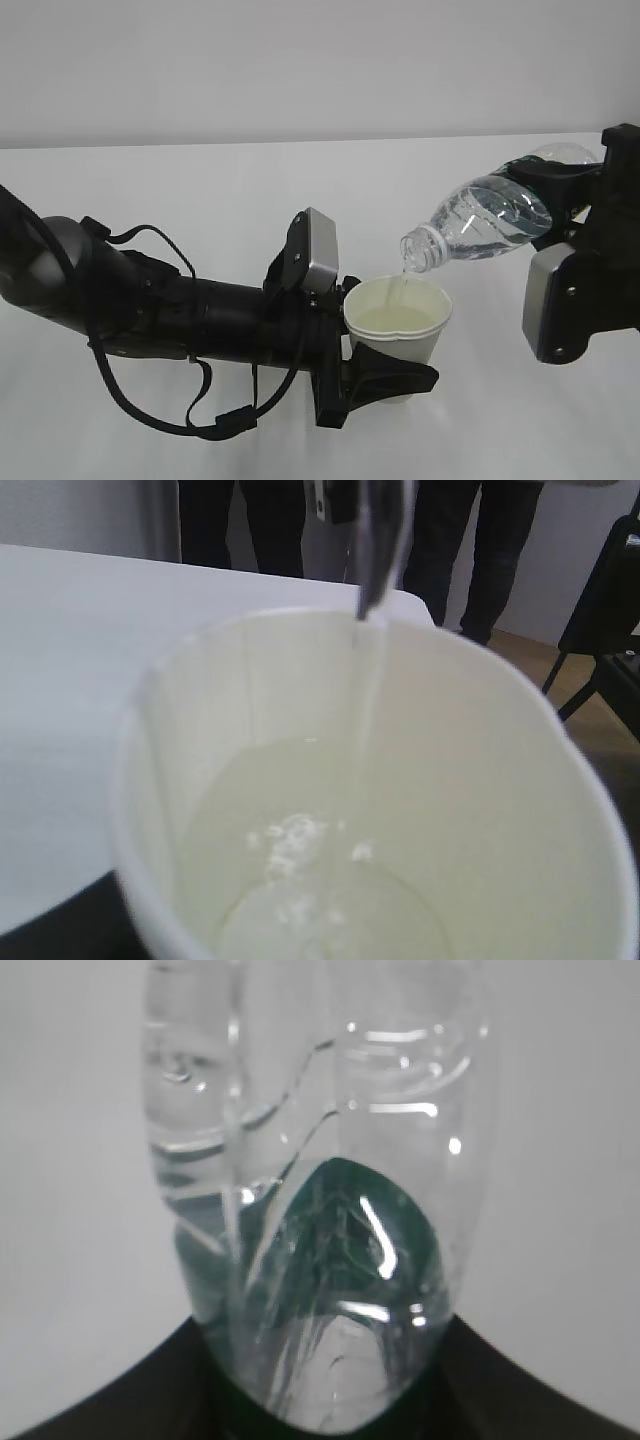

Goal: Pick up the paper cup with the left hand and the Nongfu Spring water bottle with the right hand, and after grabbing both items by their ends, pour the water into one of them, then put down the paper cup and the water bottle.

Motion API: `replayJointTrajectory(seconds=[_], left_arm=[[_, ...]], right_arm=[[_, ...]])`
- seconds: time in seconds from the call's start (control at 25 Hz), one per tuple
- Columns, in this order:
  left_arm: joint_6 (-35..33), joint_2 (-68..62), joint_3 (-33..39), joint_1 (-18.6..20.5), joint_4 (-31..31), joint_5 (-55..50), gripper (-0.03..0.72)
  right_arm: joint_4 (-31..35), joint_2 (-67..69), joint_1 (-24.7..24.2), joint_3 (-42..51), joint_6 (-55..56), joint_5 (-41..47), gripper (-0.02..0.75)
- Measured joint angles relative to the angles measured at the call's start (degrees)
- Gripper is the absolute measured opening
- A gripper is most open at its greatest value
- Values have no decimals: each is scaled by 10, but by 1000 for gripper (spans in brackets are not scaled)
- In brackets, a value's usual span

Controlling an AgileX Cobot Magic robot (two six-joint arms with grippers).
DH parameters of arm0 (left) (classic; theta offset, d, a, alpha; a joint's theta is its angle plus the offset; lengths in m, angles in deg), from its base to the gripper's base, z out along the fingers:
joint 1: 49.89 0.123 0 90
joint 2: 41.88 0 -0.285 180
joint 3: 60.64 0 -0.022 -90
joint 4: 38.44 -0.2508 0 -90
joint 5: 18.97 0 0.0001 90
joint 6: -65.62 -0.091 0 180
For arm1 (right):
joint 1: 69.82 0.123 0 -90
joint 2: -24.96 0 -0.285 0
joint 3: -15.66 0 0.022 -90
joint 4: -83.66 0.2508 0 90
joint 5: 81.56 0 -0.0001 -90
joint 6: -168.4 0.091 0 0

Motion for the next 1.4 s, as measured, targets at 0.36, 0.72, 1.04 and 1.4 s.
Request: replayJointTrajectory(seconds=[0.36,0.72,1.04,1.4], left_arm=[[0,0,0,0,0,0,468],[0,0,0,0,-1,0,467],[0,0,0,0,-1,0,467],[0,0,0,0,2,0,467]], right_arm=[[0,0,0,0,-3,-1,321],[3,0,0,0,-3,-2,321],[3,0,0,0,-3,-3,321],[4,0,0,0,5,-5,321]])
